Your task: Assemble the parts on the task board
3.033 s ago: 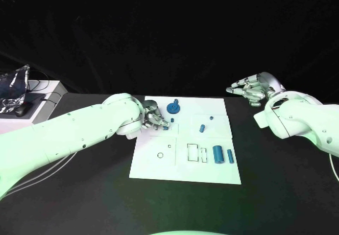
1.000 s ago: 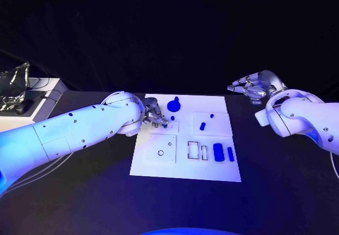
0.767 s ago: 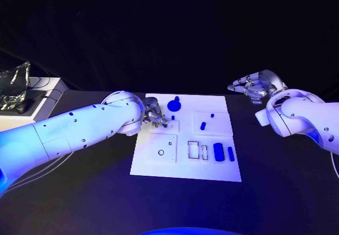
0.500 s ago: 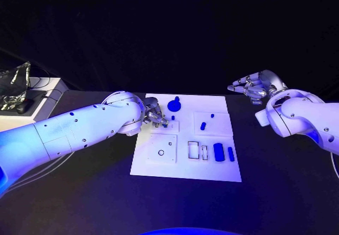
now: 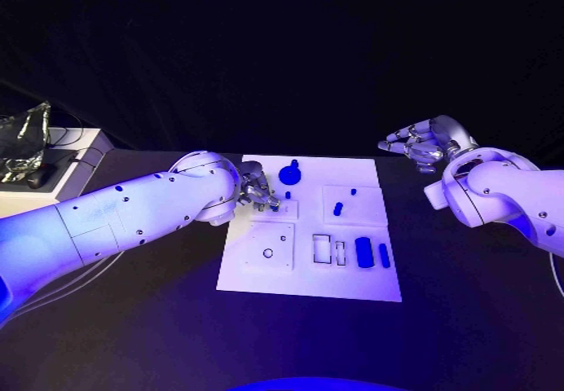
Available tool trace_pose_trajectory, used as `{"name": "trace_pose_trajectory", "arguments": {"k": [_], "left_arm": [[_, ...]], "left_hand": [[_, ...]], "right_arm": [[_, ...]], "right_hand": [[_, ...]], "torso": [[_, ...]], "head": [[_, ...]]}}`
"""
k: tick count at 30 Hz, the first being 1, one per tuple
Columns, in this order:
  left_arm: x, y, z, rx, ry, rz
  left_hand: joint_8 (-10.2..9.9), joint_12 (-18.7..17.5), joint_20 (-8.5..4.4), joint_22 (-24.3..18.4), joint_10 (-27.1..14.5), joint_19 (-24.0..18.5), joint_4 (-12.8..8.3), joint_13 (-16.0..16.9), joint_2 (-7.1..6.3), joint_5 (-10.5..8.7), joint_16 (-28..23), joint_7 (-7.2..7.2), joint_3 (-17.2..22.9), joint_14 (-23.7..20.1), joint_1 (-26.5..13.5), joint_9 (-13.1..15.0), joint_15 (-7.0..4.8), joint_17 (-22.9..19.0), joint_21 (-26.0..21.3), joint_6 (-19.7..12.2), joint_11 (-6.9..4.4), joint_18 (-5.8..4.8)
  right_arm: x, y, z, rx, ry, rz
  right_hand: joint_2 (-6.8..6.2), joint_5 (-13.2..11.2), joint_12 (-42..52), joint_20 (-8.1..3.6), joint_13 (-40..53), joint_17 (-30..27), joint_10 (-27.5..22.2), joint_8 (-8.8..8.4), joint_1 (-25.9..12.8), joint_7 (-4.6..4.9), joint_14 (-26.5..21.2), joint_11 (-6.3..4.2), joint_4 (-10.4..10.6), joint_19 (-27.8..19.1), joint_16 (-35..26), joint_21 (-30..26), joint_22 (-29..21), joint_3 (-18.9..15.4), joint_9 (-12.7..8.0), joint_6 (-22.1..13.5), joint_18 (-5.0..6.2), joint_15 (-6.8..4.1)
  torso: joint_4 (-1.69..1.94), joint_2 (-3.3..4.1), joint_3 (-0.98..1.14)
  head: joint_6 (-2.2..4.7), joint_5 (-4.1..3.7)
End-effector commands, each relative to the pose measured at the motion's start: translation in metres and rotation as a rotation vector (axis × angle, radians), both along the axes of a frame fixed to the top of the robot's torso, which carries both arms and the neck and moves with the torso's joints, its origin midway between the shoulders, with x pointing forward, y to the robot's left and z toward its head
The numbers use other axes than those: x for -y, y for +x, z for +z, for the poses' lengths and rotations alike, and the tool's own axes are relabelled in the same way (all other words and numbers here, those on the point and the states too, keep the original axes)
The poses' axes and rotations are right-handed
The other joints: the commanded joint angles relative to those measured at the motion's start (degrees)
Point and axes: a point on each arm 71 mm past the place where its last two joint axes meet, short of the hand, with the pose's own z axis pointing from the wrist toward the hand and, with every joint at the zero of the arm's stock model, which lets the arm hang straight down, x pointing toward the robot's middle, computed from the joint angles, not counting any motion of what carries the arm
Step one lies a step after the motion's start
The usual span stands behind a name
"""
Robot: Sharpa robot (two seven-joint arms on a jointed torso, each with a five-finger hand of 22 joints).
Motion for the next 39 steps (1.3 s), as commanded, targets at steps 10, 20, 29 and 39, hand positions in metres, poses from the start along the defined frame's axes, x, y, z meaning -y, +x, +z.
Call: {"name": "trace_pose_trajectory", "arguments": {"k": [10,20,29,39], "left_arm": [[0.0031,-0.002,-0.0012,-0.016,-0.018,-0.02],[0.0023,-0.0014,-0.0015,-0.015,-0.017,-0.017],[0.0022,-0.0008,-0.0018,-0.013,-0.003,-0.022],[0.0052,-0.0006,-0.0024,-0.013,0.007,-0.031]], "left_hand": [[0.2,-0.3,0.07,3.3,0.3,0.1,-10.2,0.1,0.12,0.06,0.2,0.03,10.5,-0.2,0.7,0.1,-0.2,0.0,0.1,0.4,-0.61,-0.74],[0.2,-0.3,0.06,3.4,0.3,0.2,-10.3,0.0,0.08,0.06,0.3,0.03,10.5,-0.2,0.8,0.1,-0.19,0.0,0.2,0.4,-0.6,-0.75],[0.2,-0.3,0.01,3.4,0.3,0.2,-10.3,0.0,-0.01,0.05,0.3,0.04,10.4,-0.2,0.9,0.1,-0.19,-0.1,0.2,0.4,-0.61,-0.78],[0.1,-0.3,-0.09,3.4,0.3,0.1,-10.2,0.0,0.01,0.03,0.3,0.06,10.4,-0.2,1.0,0.0,-0.19,-0.1,0.2,0.4,-0.58,-0.84]], "right_arm": [[-0.0003,-0.0001,0.0002,0.005,0.0,0.011],[0.0002,0.0,0.0002,0.005,0.0,0.01],[0.0,0.0001,0.0002,0.005,0.001,0.01],[-0.0002,0.0001,0.0002,0.005,0.001,0.011]], "right_hand": [[0.74,0.2,0.0,-0.35,0.1,0.0,-0.4,-0.34,0.1,0.23,0.3,-0.14,-0.3,2.3,-0.3,-0.2,8.7,-0.1,-0.1,0.0,0.27,-0.31],[0.74,0.2,0.0,-0.35,0.1,0.0,-0.4,-0.34,0.1,0.23,0.3,-0.14,-0.3,2.3,-0.3,-0.2,8.7,-0.1,-0.1,0.0,0.27,-0.31],[0.74,0.2,0.0,-0.35,0.1,0.0,-0.4,-0.34,0.1,0.23,0.3,-0.14,-0.3,2.3,-0.3,-0.2,8.7,-0.1,-0.1,0.0,0.27,-0.31],[0.74,0.2,0.0,-0.35,0.1,0.0,-0.4,-0.34,0.1,0.23,0.3,-0.14,-0.3,2.3,-0.3,-0.2,8.7,-0.1,-0.1,0.0,0.27,-0.31]], "torso": [[0.01,-0.02,-0.03],[0.0,-0.01,-0.04],[0.0,0.0,0.01],[-0.02,0.01,0.04]], "head": [[0.06,0.09],[0.1,0.15],[-0.12,0.15],[-0.24,0.13]]}}
